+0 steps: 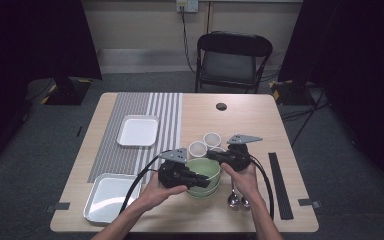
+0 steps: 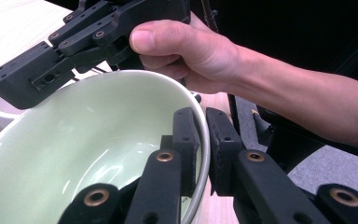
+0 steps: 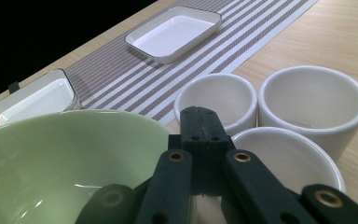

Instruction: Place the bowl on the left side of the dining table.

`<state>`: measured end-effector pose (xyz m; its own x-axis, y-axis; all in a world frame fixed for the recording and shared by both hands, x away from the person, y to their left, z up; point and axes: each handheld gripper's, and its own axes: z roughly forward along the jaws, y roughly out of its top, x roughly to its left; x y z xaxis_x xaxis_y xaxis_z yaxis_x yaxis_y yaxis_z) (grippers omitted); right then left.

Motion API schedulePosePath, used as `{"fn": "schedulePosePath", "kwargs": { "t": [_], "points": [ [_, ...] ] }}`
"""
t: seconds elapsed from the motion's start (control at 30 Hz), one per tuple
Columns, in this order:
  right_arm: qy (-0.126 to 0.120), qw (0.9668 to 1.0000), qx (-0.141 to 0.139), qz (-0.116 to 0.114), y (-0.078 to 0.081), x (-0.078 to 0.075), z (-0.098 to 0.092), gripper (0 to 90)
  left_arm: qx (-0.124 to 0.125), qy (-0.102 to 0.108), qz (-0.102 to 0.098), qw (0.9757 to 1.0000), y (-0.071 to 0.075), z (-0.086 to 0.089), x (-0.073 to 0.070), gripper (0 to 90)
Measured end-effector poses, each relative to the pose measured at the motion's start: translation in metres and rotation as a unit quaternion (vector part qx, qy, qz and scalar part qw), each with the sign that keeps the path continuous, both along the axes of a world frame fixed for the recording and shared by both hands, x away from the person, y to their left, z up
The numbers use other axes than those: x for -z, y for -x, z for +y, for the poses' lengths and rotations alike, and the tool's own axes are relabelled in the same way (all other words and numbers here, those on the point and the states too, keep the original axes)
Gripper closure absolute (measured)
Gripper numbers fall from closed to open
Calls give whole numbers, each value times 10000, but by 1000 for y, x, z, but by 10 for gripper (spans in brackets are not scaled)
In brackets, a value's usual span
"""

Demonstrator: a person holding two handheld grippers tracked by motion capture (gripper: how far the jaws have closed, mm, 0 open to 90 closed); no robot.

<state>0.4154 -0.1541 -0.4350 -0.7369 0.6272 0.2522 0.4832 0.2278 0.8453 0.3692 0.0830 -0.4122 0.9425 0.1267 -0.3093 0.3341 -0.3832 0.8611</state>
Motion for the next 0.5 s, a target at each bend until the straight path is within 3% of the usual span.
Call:
{"fn": "schedulePosePath", "kwargs": {
  "t": [0.27,0.37,0.5],
  "points": [
    [2,10000,-91,-13,2,-2,-1,864,13,-7,-3,10000,0,0,0,835],
    [172,9997,-162,-27,5,-2,2,863,17,-10,-3,10000,0,0,0,835],
    [126,9998,-168,-9,4,-1,3,863,-29,-1,5,10000,1,-1,0,832]
  ]
}}
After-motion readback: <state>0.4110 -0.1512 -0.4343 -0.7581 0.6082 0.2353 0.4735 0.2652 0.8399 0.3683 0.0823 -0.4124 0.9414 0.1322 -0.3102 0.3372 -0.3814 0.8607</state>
